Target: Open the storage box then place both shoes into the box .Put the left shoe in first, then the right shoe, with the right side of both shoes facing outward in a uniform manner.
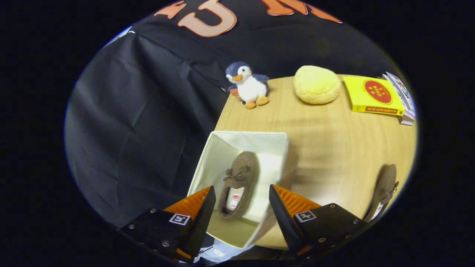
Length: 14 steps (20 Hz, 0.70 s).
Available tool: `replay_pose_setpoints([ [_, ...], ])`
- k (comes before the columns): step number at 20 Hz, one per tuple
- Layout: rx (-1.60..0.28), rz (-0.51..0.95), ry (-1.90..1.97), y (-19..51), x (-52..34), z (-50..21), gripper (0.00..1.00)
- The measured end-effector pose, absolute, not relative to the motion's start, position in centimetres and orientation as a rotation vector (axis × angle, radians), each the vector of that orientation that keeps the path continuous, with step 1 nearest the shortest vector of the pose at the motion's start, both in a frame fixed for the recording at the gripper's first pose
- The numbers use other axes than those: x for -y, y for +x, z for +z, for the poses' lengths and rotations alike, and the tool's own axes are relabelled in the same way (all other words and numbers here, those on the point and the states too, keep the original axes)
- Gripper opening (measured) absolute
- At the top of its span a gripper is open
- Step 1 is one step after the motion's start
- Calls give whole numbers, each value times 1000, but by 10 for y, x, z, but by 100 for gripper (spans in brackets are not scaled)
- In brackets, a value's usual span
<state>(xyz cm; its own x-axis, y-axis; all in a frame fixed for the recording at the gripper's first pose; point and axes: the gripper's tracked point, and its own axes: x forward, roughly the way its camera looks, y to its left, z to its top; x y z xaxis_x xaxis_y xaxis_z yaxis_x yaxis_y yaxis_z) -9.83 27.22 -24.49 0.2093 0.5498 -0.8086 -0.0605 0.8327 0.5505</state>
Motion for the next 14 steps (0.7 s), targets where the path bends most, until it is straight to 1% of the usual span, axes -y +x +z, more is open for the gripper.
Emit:
replay_pose_setpoints([
  [4, -1236, 336, 409, -100, -176, -260, 97],
  [8, -1199, 270, 379, -117, -105, -276, 98],
  [14, -1186, 233, 295, -153, -21, -299, 98],
])
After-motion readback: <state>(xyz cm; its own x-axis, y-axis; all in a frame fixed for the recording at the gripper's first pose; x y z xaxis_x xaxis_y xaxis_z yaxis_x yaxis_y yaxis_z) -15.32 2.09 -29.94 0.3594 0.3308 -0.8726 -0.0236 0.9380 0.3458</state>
